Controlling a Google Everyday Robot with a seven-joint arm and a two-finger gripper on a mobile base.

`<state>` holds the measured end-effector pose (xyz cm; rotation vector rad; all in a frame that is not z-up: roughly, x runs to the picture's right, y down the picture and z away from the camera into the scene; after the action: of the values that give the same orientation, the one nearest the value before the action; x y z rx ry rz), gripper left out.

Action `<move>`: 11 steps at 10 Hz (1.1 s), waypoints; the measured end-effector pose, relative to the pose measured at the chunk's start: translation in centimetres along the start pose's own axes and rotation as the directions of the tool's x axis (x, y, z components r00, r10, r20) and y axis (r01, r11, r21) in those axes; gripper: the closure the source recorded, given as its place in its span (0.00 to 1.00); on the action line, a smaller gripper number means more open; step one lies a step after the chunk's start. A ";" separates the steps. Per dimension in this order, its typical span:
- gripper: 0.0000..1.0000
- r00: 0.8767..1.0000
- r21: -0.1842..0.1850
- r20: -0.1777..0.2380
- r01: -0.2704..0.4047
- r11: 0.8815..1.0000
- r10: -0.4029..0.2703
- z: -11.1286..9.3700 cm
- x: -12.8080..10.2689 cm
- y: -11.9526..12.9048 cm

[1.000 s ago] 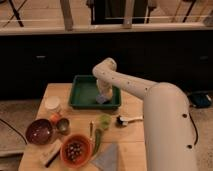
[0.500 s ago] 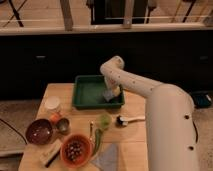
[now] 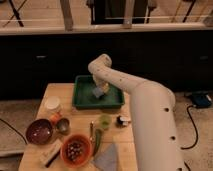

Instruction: Wipe tray with sponge

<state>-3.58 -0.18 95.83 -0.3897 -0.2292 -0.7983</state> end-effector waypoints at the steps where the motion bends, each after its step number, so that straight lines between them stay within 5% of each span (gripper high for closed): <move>1: 0.99 1.000 0.001 0.020 0.020 1.000 -0.020 -0.2 -1.0 0.5; 4: 0.99 0.998 0.000 0.045 0.051 0.999 -0.051 -1.2 -2.1 3.9; 6: 0.99 1.000 -0.024 0.007 0.017 1.000 -0.017 -1.4 -0.5 5.8; 11: 0.99 0.996 -0.020 -0.069 -0.063 0.998 0.062 0.0 4.0 3.7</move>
<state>1.85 -0.45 96.27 -0.3876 -0.1439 -0.7515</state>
